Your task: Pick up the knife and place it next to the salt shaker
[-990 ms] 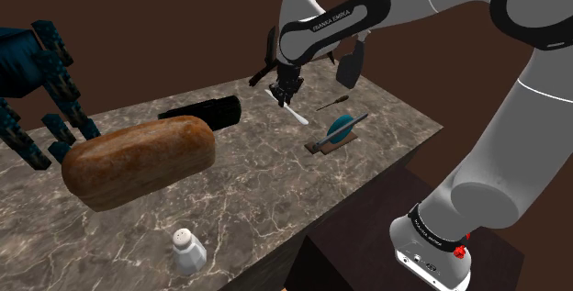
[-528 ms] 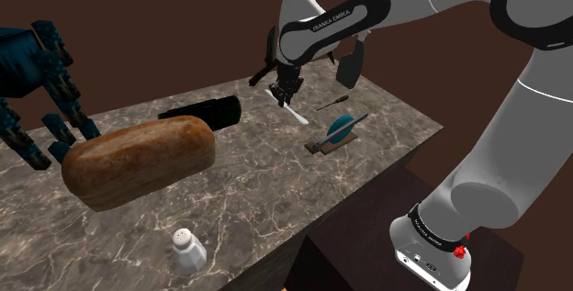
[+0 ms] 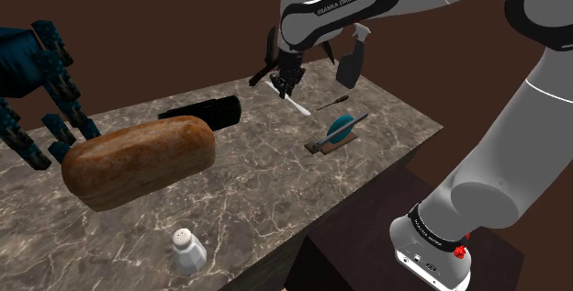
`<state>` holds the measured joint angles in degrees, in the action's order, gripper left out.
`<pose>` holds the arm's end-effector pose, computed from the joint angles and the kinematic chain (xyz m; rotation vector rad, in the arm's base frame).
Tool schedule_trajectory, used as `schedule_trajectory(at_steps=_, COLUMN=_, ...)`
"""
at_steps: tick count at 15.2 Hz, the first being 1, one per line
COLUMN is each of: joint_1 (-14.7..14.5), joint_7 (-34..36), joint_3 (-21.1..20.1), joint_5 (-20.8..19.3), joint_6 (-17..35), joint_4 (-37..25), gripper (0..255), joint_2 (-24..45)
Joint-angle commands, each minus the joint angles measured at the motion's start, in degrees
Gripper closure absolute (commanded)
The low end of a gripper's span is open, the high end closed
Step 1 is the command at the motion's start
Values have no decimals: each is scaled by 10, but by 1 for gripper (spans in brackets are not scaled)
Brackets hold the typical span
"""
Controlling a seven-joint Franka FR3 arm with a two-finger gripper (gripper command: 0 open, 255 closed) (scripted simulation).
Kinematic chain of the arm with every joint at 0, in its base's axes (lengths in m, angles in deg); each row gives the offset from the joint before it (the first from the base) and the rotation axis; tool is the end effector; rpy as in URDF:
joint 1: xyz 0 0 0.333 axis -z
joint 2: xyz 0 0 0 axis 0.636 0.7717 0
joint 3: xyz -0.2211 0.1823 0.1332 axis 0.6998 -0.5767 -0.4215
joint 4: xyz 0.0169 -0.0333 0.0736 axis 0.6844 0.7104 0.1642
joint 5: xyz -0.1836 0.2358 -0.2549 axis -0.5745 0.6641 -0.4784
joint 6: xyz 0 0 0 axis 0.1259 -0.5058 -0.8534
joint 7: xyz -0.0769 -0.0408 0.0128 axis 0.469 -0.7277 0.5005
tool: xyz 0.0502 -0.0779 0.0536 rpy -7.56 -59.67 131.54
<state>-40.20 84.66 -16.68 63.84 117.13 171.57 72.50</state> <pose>0.5688 0.0670 0.3777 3.1297 -0.0231 -0.0065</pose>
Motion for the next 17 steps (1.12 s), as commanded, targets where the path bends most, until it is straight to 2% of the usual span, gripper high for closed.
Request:
schedule_trajectory(at_steps=1, joint_1=0, joint_7=-1, joint_3=0, joint_5=1, joint_6=-13, joint_4=-6, gripper=255, joint_2=-7)
schedule_trajectory(at_steps=17, joint_1=1, joint_7=-6, joint_3=-1, joint_5=7, joint_6=-130, joint_4=-84, gripper=255, joint_2=-47)
